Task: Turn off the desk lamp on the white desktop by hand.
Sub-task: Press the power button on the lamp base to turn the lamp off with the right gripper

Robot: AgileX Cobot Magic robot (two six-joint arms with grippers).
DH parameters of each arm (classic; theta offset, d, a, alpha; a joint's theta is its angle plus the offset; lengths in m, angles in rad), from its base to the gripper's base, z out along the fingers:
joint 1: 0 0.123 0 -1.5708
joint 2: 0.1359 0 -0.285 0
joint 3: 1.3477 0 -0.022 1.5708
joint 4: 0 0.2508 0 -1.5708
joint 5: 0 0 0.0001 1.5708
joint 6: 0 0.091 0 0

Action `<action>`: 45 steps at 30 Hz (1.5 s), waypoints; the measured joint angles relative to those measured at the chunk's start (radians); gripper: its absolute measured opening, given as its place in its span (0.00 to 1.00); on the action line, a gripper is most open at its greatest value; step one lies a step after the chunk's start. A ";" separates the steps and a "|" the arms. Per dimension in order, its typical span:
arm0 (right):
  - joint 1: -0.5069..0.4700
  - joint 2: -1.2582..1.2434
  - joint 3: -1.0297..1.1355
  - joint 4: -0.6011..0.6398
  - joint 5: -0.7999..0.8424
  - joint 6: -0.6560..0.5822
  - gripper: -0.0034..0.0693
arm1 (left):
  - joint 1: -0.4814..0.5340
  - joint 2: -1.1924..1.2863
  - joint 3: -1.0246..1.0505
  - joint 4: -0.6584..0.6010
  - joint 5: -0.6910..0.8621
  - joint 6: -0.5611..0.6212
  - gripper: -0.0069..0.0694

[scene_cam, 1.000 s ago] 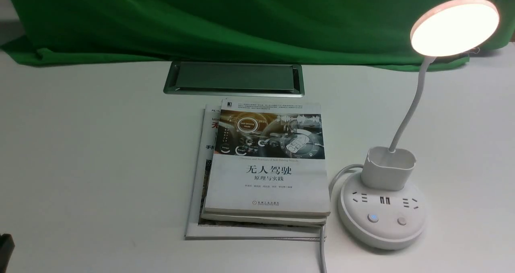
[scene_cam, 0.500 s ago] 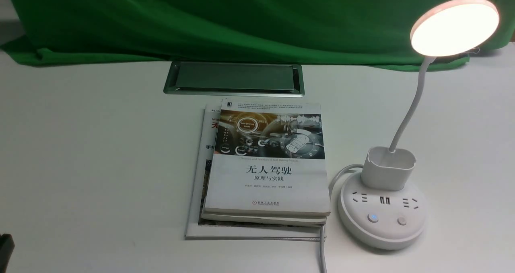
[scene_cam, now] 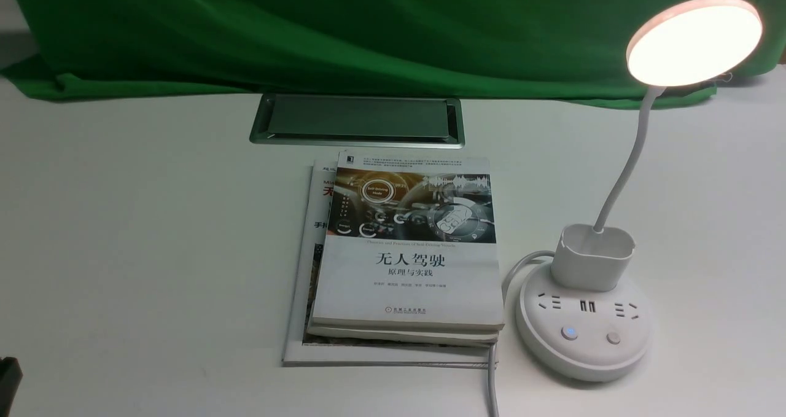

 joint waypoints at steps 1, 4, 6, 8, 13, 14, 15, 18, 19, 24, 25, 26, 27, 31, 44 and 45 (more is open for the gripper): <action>0.000 0.000 0.000 0.004 -0.034 0.056 0.11 | 0.000 0.000 0.000 0.000 0.000 0.000 0.12; 0.000 0.000 0.000 0.010 -0.112 0.150 0.11 | 0.000 0.000 0.000 0.000 0.000 0.000 0.12; 0.000 0.000 0.000 0.010 -0.148 0.182 0.11 | 0.000 0.000 0.000 0.000 0.000 0.000 0.12; 0.001 0.000 -0.006 0.011 -0.124 0.215 0.11 | 0.000 0.000 0.000 0.000 0.000 0.000 0.12; 0.040 0.140 -0.231 0.012 0.196 0.077 0.12 | 0.000 0.000 0.000 0.000 0.000 0.000 0.12; 0.044 0.163 -0.246 0.012 0.211 0.059 0.12 | 0.000 0.000 0.000 0.000 0.000 0.000 0.12; 0.057 0.253 -0.346 0.012 0.339 -0.004 0.11 | 0.000 0.000 0.000 0.000 0.000 0.000 0.12; 0.070 0.442 -0.522 0.011 0.542 -0.098 0.11 | 0.000 0.000 0.000 0.000 0.000 0.000 0.12; 0.071 0.550 -0.598 0.008 0.669 -0.137 0.11 | 0.000 0.000 0.000 0.000 0.000 0.000 0.12; 0.077 0.886 -0.739 -0.001 0.865 -0.203 0.11 | 0.000 0.000 0.000 0.000 0.000 0.001 0.12; 0.087 0.948 -0.753 -0.003 0.869 -0.207 0.11 | 0.000 0.000 0.000 0.000 0.000 0.001 0.12; 0.099 0.994 -0.763 -0.007 0.869 -0.214 0.11 | 0.000 0.000 0.000 0.000 0.000 0.001 0.12; 0.119 1.052 -0.774 -0.007 0.863 -0.215 0.11 | 0.000 0.000 0.000 0.000 0.000 0.001 0.12; 0.220 1.245 -0.805 -0.020 0.799 -0.206 0.11 | 0.000 0.000 0.000 0.000 0.000 0.001 0.12; 0.329 1.537 -0.948 -0.043 0.712 -0.182 0.11 | 0.000 0.000 0.000 0.000 0.000 0.001 0.12; 0.329 1.544 -0.949 -0.048 0.711 -0.182 0.11 | 0.000 0.000 0.000 0.000 0.000 0.001 0.12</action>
